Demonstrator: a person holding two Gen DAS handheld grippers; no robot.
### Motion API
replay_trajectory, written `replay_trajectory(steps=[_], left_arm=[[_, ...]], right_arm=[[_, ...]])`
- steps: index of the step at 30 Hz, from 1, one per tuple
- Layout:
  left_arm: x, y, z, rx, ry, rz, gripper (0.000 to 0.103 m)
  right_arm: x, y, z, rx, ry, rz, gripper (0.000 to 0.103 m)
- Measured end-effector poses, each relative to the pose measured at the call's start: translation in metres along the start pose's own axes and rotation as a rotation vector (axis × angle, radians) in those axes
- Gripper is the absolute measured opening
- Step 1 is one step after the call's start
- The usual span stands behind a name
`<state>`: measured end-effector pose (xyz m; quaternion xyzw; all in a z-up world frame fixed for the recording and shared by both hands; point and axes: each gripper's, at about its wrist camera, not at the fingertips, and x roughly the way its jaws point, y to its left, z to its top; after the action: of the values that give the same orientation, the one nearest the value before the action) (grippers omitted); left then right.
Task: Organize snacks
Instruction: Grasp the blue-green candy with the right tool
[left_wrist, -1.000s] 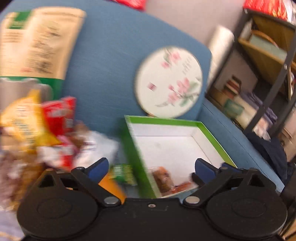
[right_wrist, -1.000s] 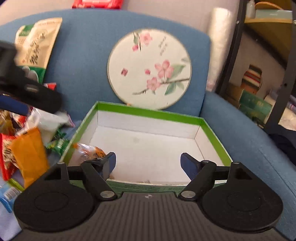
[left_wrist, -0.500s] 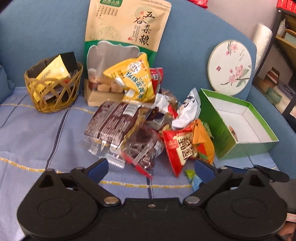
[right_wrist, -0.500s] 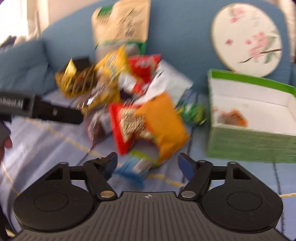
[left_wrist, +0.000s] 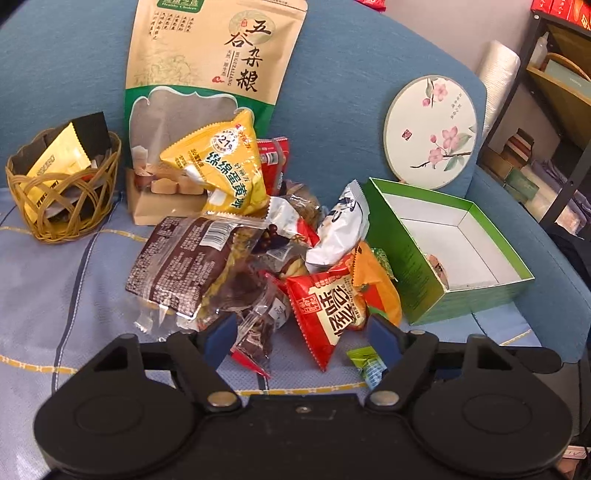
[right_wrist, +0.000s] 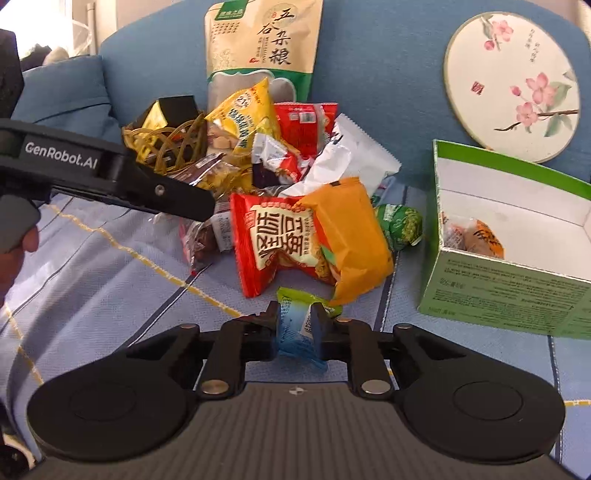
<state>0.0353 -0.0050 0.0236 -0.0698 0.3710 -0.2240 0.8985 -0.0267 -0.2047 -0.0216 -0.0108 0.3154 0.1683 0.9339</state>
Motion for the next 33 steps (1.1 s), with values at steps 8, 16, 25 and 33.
replay_trajectory(steps=[8,16,25,33], left_arm=[[0.013,-0.019,0.012,0.01,0.012,-0.03,0.103],[0.028,-0.042,0.022,0.027,0.029,-0.087,0.103],[0.08,-0.064,0.034,0.047,0.09,-0.074,0.083],[0.085,-0.059,0.017,0.026,0.129,-0.093,0.062]], right_arm=[[0.01,0.001,0.0,0.038,-0.016,-0.017,0.101],[0.01,-0.002,-0.003,0.042,0.098,0.007,0.056],[-0.01,-0.027,-0.004,0.113,0.059,-0.045,0.056],[-0.02,-0.047,-0.017,0.167,0.068,-0.107,0.056]])
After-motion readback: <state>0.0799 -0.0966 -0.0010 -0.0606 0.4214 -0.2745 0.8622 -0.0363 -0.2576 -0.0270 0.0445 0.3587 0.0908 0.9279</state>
